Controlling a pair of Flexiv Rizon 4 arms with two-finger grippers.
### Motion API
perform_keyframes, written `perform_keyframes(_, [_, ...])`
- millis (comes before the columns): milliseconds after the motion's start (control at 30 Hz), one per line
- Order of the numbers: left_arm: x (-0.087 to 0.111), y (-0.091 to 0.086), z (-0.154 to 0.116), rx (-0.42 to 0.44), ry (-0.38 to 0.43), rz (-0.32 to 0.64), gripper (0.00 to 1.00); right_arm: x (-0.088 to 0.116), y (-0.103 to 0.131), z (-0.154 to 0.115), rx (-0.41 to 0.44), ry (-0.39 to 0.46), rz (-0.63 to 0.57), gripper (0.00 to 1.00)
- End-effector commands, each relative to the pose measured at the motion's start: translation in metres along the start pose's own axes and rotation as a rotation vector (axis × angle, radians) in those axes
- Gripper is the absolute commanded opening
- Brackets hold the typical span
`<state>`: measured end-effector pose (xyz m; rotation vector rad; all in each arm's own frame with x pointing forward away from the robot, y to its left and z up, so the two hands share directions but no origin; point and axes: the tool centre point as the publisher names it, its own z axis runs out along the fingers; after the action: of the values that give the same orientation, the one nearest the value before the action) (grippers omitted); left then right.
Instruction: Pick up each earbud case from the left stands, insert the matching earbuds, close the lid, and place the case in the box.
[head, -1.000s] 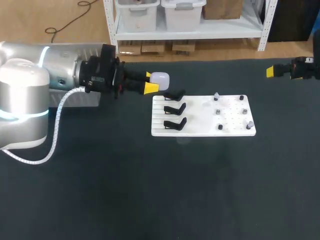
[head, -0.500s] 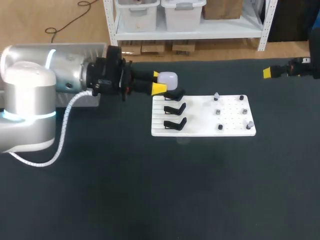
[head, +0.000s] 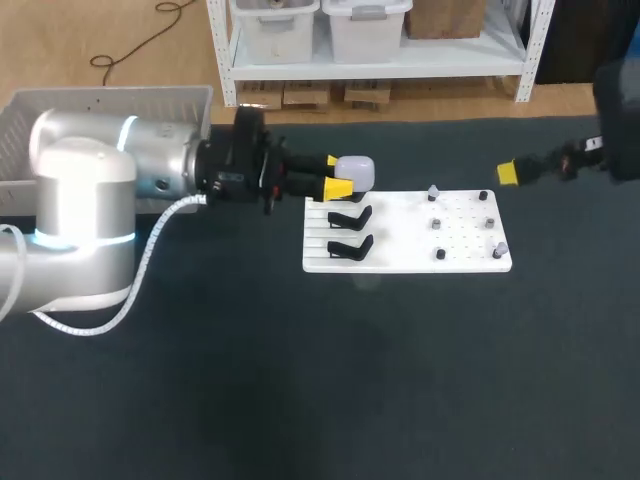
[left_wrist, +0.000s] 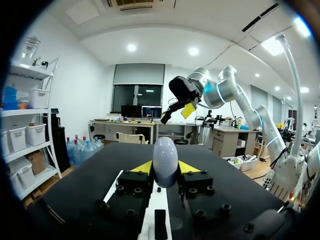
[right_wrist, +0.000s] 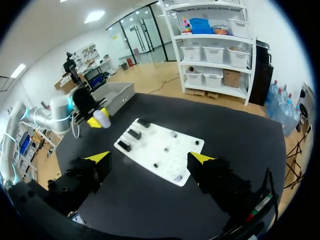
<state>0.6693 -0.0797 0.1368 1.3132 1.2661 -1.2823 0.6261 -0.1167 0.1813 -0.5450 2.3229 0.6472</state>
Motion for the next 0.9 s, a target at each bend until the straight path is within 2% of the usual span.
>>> perform_keyframes(33, [0.002, 0.008, 0.002, 0.02, 0.003, -0.003, 0.0, 0.005, 0.017, -0.001, 0.043, 0.012, 0.006, 1.0])
perform_keyframes(333, [0.004, 0.01, 0.003, 0.027, 0.015, 0.007, 0.0, 0.007, 0.049, 0.021, -0.04, 0.073, 0.031, 1.0])
perform_keyframes(667, [0.004, 0.01, 0.003, 0.027, 0.015, 0.007, 0.0, -0.012, 0.08, 0.054, -0.074, 0.139, -0.006, 1.0])
perform_keyframes(900, [0.004, 0.01, 0.003, 0.027, 0.015, 0.007, 0.0, -0.02, 0.091, 0.076, -0.087, 0.183, -0.023, 1.0])
